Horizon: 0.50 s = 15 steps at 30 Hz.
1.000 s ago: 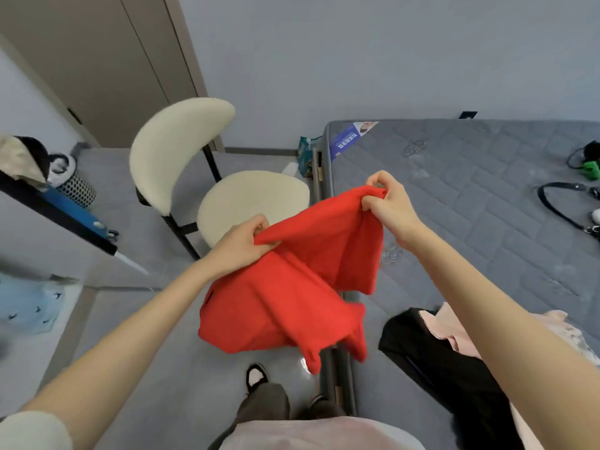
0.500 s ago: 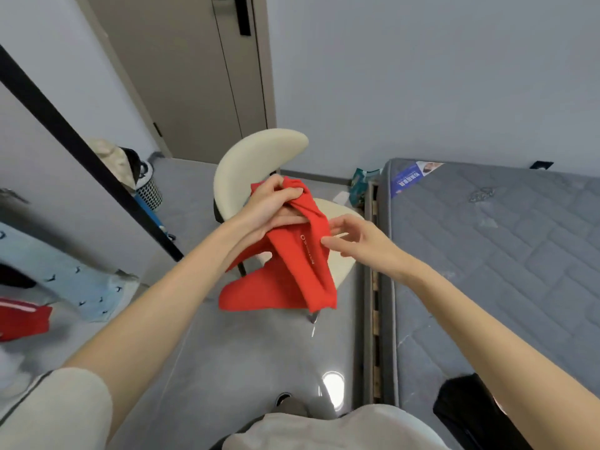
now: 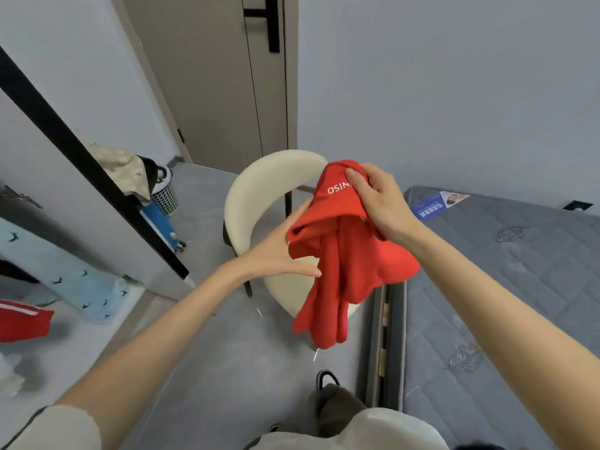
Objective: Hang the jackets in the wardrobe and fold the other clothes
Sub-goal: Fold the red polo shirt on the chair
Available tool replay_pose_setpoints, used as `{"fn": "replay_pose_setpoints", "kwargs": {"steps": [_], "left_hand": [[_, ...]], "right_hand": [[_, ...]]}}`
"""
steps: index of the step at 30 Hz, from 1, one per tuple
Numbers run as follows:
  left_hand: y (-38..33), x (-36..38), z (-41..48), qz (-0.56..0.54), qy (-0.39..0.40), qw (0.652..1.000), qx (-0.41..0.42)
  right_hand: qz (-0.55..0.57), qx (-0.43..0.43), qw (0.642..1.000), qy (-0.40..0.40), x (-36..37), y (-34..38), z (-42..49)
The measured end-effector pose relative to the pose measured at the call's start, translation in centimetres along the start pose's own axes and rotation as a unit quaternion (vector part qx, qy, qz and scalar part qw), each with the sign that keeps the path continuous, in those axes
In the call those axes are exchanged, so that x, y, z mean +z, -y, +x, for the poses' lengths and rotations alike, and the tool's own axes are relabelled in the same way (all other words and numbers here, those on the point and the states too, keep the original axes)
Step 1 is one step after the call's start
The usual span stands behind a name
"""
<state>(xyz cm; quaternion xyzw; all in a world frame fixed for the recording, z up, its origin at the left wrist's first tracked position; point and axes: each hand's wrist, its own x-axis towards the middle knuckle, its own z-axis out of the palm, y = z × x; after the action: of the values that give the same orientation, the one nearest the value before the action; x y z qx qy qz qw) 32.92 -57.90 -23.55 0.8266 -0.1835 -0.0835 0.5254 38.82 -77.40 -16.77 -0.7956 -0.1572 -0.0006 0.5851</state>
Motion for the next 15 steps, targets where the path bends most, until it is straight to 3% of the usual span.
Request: {"fn": "replay_pose_setpoints", "kwargs": {"steps": [3,6,7,10,13,15], "left_hand": [[0.6,1.9,3.1,-0.049,-0.163,0.983,-0.07],[0.6,2.3,5.9,-0.047,-0.197,0.973,-0.111],[0.5,2.1,6.6,-0.048,-0.208,0.971,-0.109],[0.1,0.7,7.9,-0.042,-0.279,0.951,-0.129],[-0.5,-0.6,8.7,0.006,-0.295,0.945,-0.14],[-1.1,-1.1,9.1,0.035,-0.296,0.945,-0.134]], "right_hand": [[0.087,0.041,0.994,0.058,-1.3,-1.7,2.6],[0.121,0.092,0.986,0.062,-3.3,-3.7,5.1],[0.094,0.106,0.988,0.054,-4.0,-4.5,5.8],[-0.131,0.11,0.983,0.067,-6.3,-6.6,7.4],[-0.187,0.106,0.942,0.257,-7.9,-7.6,7.2],[-0.279,0.06,0.89,0.356,-8.2,-8.4,6.5]]}}
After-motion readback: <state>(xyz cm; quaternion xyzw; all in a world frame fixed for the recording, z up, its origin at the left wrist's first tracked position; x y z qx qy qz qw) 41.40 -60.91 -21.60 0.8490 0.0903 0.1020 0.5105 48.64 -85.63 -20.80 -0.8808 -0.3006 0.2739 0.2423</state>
